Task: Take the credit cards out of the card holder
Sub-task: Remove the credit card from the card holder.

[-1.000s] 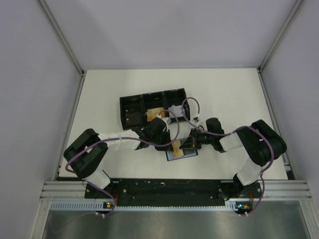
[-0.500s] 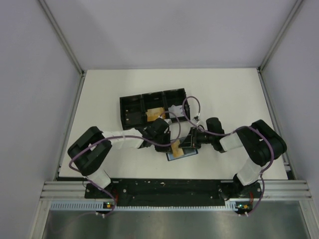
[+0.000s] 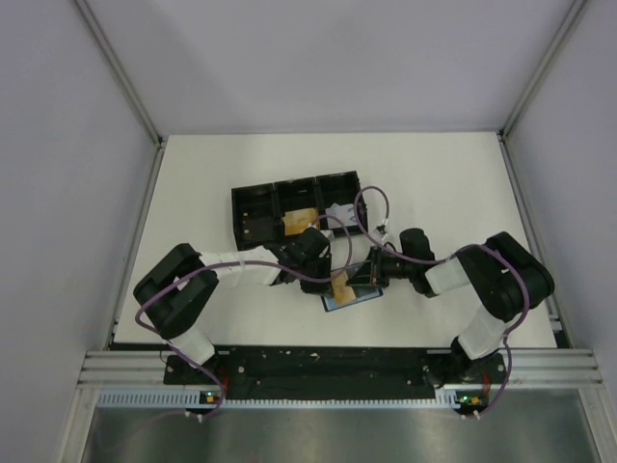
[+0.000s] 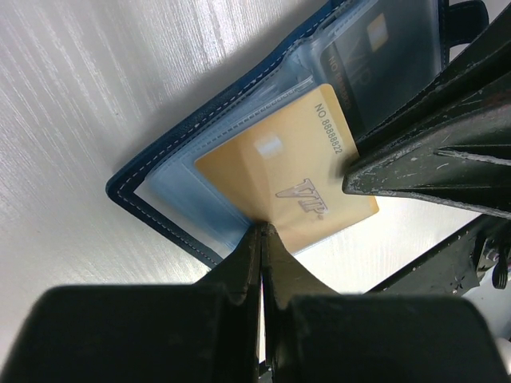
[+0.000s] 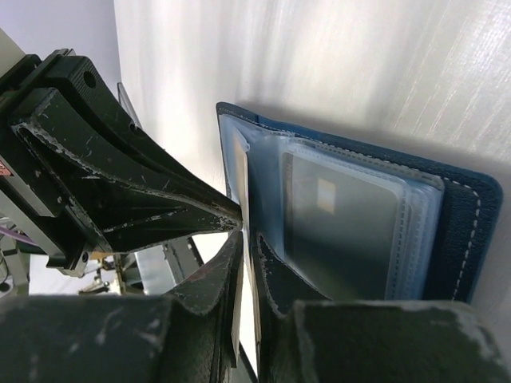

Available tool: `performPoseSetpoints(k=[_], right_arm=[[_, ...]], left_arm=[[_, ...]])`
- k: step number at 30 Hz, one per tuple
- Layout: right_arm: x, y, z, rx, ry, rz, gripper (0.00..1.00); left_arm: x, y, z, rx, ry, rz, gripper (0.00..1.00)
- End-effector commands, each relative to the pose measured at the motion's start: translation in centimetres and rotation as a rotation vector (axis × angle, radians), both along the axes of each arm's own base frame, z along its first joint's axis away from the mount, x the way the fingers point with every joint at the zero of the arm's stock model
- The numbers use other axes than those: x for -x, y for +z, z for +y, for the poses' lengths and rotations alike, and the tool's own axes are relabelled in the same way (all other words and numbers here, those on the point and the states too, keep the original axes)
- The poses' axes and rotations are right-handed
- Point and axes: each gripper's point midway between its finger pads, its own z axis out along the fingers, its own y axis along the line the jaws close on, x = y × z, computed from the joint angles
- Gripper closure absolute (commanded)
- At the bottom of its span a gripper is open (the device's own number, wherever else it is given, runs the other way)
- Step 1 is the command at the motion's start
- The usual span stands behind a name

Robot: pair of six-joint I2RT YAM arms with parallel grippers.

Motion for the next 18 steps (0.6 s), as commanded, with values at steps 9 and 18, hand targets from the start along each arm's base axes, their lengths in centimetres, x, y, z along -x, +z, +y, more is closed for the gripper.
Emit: performPoseSetpoints(k=[9, 18], right_arm=[[-0.36, 0.90, -0.14, -0.067, 0.008, -0.057, 0.83], [-0.33, 0.93, -0.43, -0.076, 0.006, -0.063, 0.96]], left_arm=[[0.74, -3.27, 3.08, -0.174, 0.004, 0.028, 1.00], [0.83, -3.40, 3.19, -0.178, 0.003, 0.030, 1.00]])
